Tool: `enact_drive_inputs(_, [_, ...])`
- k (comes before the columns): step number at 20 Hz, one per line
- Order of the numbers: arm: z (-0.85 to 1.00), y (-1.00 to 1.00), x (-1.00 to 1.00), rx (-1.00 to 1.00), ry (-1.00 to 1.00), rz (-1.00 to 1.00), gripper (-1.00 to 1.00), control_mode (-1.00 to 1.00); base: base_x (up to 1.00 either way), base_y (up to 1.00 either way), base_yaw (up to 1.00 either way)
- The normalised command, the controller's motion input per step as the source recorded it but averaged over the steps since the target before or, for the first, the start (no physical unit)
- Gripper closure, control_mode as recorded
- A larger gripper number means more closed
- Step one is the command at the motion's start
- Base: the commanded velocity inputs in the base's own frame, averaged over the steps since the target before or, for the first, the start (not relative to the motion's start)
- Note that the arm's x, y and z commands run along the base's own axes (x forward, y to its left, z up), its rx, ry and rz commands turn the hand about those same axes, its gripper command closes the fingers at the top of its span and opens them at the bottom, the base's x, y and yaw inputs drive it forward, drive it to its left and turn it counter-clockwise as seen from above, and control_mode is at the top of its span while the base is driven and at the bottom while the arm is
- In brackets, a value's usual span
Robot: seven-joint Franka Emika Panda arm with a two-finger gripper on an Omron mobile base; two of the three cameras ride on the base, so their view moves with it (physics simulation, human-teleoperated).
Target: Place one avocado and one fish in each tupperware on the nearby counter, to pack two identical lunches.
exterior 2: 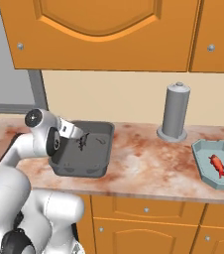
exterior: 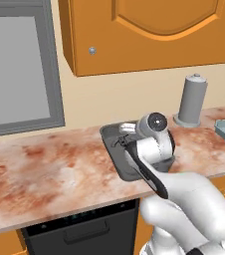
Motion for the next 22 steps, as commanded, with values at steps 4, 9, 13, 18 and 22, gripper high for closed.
enact_drive_inputs(4, [0.0, 0.0, 0.0, 0.0, 0.0, 0.0, -1.0, 1.0, -1.0, -0.18, -0.01])
enact_drive_inputs(9, [0.0, 0.0, 0.0, 0.0, 0.0, 0.0, -1.0, 1.0, -1.0, -0.59, 0.0])
enact_drive_inputs(13, [0.0, 0.0, 0.0, 0.0, 0.0, 0.0, -1.0, 1.0, -0.93, -1.0, -0.03])
enact_drive_inputs(18, [0.0, 0.0, 0.0, 0.0, 0.0, 0.0, -1.0, 1.0, -0.81, -1.0, -0.18])
enact_drive_inputs(22, [0.0, 0.0, 0.0, 0.0, 0.0, 0.0, -1.0, 1.0, -0.92, -1.0, -0.35])
